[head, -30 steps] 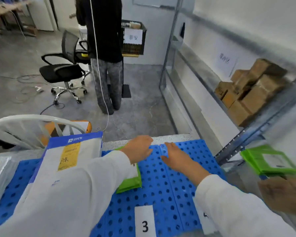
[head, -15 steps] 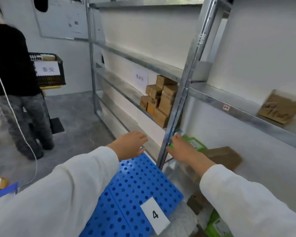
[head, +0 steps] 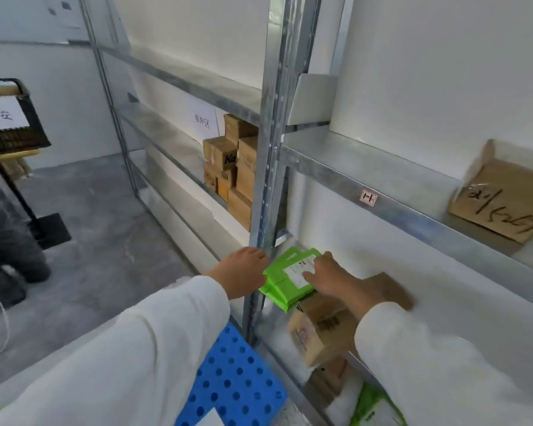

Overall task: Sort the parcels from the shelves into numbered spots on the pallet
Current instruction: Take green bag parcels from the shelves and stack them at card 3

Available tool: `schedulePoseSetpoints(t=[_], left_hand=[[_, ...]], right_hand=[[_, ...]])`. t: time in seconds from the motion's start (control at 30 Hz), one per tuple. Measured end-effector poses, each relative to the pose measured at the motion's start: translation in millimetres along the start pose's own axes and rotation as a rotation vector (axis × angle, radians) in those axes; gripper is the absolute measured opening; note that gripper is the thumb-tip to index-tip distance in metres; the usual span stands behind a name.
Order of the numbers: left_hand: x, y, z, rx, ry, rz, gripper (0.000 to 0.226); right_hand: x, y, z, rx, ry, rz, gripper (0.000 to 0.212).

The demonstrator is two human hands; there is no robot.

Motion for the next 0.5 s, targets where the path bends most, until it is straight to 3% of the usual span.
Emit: schedulePoseSetpoints(t=[0.33, 0.4, 0.5], left_hand=[[-89, 71, -10, 0.146, -0.159, -0.149, 0.03], [-99, 84, -10, 0.264, -0.228, -0.165, 0.027], [-111, 98, -10, 0.335, -0.315, -0.207, 0.025]], right_hand=[[-80, 37, 27, 0.059, -0.007, -0.248, 0.05], [-86, 46, 30, 0.036, 0.022, -0.296, 0.059], [-95, 55, 36, -0.007, 0.114, -0.33, 0.091]])
Point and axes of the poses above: each hand's wrist, its own x-axis away from the middle knuckle, its own y-axis out of the palm, z = x × y, the point moved 5 cm from there along -x, towards the middle knuckle, and after that the axes turned 10 degrees about x, right-handed, at the moved point
